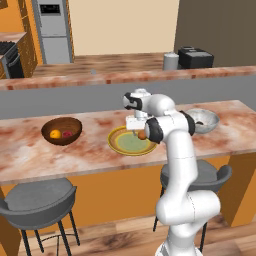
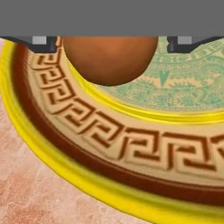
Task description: Take the fruits from the plate on the dining counter and place two fruits in each bowl.
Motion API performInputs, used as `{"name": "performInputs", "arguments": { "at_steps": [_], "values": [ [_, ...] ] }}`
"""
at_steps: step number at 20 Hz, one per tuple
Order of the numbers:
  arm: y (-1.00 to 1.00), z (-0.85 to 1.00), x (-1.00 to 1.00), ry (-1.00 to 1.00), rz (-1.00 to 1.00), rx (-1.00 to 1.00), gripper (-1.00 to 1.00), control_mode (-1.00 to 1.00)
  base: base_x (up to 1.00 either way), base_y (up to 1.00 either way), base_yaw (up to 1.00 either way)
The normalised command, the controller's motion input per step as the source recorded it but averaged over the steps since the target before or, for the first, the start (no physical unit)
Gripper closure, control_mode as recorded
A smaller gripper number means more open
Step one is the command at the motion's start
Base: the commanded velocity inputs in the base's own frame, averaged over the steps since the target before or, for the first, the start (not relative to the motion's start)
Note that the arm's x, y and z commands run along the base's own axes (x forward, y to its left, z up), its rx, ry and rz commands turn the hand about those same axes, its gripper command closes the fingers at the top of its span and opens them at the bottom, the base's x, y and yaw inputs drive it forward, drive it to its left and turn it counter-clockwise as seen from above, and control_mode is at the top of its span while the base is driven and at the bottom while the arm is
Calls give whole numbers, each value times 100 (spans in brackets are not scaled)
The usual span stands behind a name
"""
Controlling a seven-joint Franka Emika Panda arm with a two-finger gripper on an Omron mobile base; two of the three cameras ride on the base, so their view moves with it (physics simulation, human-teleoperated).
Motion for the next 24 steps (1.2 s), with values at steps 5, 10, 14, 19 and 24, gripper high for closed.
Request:
{"name": "performInputs", "arguments": {
  "at_steps": [5,10,14,19,24],
  "values": [
    [0,-11,-14,0,-9,0,-100,-100,0,0,0],
    [0,0,0,0,-10,0,-100,-100,0,0,0],
    [0,0,-3,-3,-9,0,-100,-100,0,0,0],
    [2,0,-13,-9,-8,0,100,-100,0,0,0],
    [6,-3,-9,-11,-7,0,100,-100,0,0,0]
  ]
}}
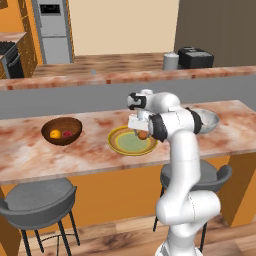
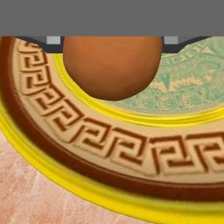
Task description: Take the fruits from the plate on the dining counter and place two fruits in each bowl.
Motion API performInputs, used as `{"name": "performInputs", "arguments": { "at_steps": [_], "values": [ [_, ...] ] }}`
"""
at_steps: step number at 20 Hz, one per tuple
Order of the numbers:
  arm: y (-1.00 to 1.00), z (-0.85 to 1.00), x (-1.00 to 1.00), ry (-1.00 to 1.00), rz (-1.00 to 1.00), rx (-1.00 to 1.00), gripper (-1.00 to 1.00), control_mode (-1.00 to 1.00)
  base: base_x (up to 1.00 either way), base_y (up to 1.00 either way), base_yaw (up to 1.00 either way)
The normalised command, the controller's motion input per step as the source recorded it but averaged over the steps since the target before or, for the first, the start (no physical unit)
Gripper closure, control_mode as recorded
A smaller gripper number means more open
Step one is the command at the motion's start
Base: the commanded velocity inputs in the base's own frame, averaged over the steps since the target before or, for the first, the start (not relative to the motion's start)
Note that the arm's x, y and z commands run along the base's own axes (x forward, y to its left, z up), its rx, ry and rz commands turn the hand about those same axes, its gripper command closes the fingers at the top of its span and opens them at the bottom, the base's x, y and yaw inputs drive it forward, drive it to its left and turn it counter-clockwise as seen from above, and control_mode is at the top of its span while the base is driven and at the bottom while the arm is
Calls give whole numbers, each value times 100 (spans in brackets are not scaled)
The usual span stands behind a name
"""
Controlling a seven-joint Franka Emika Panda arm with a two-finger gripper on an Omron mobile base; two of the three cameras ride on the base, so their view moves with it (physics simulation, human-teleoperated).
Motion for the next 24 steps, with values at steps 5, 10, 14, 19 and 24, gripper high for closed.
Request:
{"name": "performInputs", "arguments": {
  "at_steps": [5,10,14,19,24],
  "values": [
    [4,0,-8,-13,-5,-1,100,-100,0,0,0],
    [0,1,-7,-17,-2,-4,100,-100,0,0,0],
    [-14,39,0,-14,0,-1,100,-100,0,0,0],
    [-28,58,0,-7,0,0,100,-100,0,0,0],
    [-53,47,0,-4,0,-2,100,-100,0,0,0]
  ]
}}
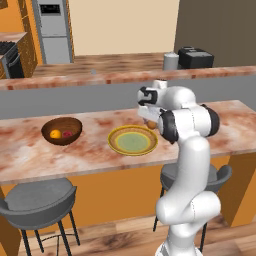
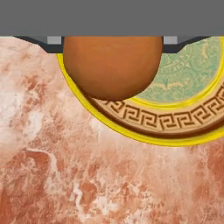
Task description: Take the fruits from the plate on the dining counter and place two fruits in each bowl.
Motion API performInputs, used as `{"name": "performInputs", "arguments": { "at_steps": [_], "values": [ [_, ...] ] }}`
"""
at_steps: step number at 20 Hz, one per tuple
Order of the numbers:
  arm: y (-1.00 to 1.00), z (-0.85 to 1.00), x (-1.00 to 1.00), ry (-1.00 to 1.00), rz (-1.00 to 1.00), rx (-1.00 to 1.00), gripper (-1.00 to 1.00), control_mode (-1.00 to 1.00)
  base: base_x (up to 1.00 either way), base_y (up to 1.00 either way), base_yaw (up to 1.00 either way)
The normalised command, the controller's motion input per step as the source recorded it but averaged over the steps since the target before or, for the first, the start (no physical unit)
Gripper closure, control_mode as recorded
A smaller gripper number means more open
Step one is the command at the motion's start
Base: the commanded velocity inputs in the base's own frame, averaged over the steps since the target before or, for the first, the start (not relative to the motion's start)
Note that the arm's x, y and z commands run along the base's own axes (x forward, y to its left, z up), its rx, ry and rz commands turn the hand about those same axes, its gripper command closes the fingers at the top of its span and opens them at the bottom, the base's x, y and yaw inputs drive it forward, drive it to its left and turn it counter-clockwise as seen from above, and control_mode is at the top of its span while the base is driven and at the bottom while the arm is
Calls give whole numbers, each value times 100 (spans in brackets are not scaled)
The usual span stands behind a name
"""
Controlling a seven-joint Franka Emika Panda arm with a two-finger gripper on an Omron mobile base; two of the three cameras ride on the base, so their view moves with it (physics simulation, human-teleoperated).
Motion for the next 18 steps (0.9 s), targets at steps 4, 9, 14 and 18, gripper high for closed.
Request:
{"name": "performInputs", "arguments": {
  "at_steps": [4,9,14,18],
  "values": [
    [-67,36,3,-1,0,-9,100,-100,0,0,0],
    [-81,34,2,1,0,-6,100,-100,0,0,0],
    [-86,26,4,1,0,-7,100,-100,0,0,0],
    [-83,8,8,1,0,-9,100,-100,0,0,0]
  ]
}}
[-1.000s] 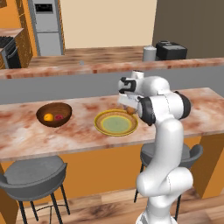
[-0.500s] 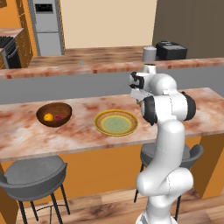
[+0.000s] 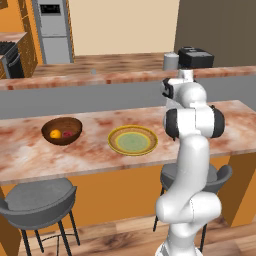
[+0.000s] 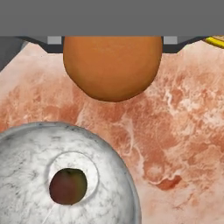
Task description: Take the fruits from the plate on the dining counter and place two fruits in each bowl.
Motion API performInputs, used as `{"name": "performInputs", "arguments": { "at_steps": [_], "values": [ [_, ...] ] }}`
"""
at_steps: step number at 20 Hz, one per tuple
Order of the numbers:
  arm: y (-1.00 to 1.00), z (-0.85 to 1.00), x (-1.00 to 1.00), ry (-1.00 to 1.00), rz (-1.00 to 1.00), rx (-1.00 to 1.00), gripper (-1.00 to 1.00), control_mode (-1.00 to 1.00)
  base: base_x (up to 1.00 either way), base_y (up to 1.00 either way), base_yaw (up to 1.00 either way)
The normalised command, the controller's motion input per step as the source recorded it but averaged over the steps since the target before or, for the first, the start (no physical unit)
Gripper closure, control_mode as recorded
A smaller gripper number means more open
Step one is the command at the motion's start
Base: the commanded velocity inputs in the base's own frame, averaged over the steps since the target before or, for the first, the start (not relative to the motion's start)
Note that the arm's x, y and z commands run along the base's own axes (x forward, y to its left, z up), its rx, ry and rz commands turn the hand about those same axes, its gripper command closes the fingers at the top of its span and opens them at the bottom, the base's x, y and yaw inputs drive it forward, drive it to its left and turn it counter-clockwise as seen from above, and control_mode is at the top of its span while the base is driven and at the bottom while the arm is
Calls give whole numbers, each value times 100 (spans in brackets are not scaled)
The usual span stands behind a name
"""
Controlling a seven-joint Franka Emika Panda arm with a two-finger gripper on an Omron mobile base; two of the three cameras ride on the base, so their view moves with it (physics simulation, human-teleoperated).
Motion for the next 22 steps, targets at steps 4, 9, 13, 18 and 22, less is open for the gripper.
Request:
{"name": "performInputs", "arguments": {
  "at_steps": [4,9,13,18,22],
  "values": [
    [-78,0,17,0,0,-6,100,-100,0,0,0],
    [-63,-1,32,3,0,-3,100,-100,0,0,0],
    [-33,-3,14,2,0,0,100,-100,0,0,0],
    [-4,-17,0,0,0,0,100,-100,0,0,0],
    [-3,-23,4,-1,0,0,100,-100,0,0,0]
  ]
}}
